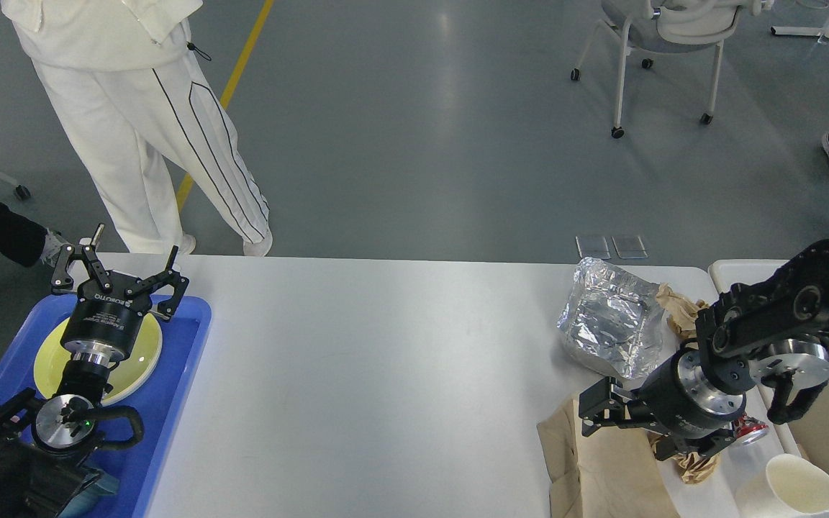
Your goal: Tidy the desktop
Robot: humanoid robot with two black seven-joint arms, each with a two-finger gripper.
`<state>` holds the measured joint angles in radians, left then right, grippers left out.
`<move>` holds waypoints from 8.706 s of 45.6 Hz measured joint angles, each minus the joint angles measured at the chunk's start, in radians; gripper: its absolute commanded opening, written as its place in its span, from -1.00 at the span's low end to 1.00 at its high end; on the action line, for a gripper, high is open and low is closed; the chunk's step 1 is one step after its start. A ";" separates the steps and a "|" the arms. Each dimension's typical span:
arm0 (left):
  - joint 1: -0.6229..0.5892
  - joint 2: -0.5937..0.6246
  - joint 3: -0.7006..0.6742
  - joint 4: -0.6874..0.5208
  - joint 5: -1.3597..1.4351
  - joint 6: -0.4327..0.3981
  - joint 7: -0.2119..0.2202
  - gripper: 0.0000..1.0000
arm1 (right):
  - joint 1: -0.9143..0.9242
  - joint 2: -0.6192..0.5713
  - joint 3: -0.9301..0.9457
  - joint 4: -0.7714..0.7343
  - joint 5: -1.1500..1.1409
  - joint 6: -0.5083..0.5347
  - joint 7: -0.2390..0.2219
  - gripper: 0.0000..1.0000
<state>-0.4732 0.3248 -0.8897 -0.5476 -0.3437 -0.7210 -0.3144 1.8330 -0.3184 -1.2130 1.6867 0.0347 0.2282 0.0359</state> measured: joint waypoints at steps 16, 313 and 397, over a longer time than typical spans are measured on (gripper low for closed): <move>0.001 -0.001 0.000 0.000 -0.001 0.000 0.000 0.95 | -0.019 -0.031 0.040 0.015 0.001 -0.022 0.009 1.00; 0.001 0.000 0.000 0.000 -0.001 -0.006 0.000 0.95 | -0.460 0.012 0.132 -1.438 0.211 0.404 0.015 1.00; 0.001 0.000 0.000 0.000 -0.001 -0.006 0.000 0.95 | -0.551 -0.217 0.158 -0.648 -0.301 -0.023 0.058 1.00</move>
<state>-0.4724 0.3251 -0.8897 -0.5476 -0.3450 -0.7271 -0.3145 1.2820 -0.5351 -1.0547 1.0390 -0.2658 0.2049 0.0935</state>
